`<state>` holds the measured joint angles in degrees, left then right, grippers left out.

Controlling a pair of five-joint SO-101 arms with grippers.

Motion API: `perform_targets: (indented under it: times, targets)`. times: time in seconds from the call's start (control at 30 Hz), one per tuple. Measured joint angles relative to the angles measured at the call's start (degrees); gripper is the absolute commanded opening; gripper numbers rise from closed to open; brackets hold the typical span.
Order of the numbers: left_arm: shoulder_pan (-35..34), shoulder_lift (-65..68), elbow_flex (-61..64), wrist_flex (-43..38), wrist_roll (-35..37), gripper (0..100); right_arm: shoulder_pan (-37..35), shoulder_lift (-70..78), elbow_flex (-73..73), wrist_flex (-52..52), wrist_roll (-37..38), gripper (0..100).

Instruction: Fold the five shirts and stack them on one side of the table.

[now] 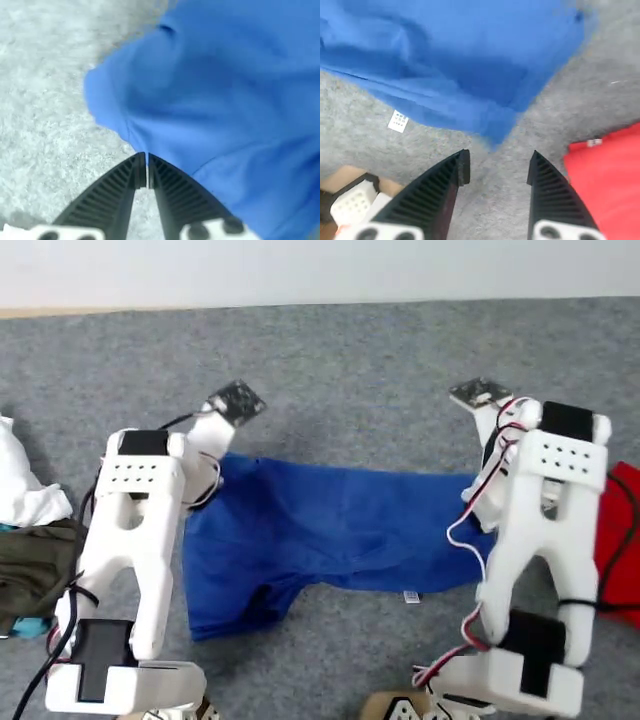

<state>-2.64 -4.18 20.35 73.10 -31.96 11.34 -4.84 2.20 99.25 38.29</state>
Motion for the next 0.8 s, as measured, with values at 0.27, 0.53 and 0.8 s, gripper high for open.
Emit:
perform_targets:
  times: [0.27, 0.53, 0.8]
  targets:
    - [0.0, 0.0, -0.9, -0.3, 6.7, 2, 0.0, -7.5, -0.2, 0.8, 0.0, 20.3]
    - [0.0, 0.0, -0.9, -1.5, 12.2, 2, -0.4, -7.6, -0.2, -11.3, -0.9, 14.3]
    - [0.0, 0.0, -0.9, -2.7, 18.1, 2, -0.6, 3.0, 6.9, -28.9, -9.8, 0.6]
